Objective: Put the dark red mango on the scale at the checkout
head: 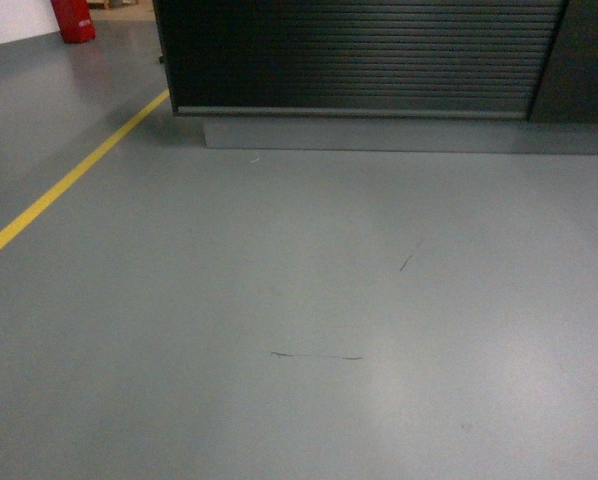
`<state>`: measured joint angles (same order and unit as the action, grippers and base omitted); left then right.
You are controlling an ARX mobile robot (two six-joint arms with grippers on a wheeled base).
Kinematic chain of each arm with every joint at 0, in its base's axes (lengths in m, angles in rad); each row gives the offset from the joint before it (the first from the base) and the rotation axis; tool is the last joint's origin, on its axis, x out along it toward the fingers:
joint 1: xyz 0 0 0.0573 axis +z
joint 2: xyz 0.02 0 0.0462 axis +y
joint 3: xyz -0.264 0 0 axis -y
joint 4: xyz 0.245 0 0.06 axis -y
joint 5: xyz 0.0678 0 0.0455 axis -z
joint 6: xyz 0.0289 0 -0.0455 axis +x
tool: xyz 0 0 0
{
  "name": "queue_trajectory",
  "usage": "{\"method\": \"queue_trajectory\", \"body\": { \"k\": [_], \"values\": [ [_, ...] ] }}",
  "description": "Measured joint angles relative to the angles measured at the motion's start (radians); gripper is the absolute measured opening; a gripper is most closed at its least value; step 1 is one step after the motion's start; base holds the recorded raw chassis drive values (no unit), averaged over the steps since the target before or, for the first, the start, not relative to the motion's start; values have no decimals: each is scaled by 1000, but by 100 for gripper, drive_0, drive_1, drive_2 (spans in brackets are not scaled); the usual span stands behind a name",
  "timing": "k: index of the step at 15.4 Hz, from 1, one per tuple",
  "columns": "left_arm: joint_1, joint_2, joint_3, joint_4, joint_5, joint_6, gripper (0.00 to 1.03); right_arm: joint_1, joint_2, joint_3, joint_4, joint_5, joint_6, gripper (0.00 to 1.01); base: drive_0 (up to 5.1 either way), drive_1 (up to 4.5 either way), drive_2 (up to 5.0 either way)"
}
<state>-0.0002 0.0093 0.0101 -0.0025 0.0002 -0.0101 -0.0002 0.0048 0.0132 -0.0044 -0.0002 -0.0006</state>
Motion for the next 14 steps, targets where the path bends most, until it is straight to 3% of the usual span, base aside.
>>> {"method": "queue_trajectory", "body": {
  "k": [14],
  "values": [
    [0,0,0,1,-1,0,98,0,0,0,2,0,0,98,0,344,-344]
  ]
}}
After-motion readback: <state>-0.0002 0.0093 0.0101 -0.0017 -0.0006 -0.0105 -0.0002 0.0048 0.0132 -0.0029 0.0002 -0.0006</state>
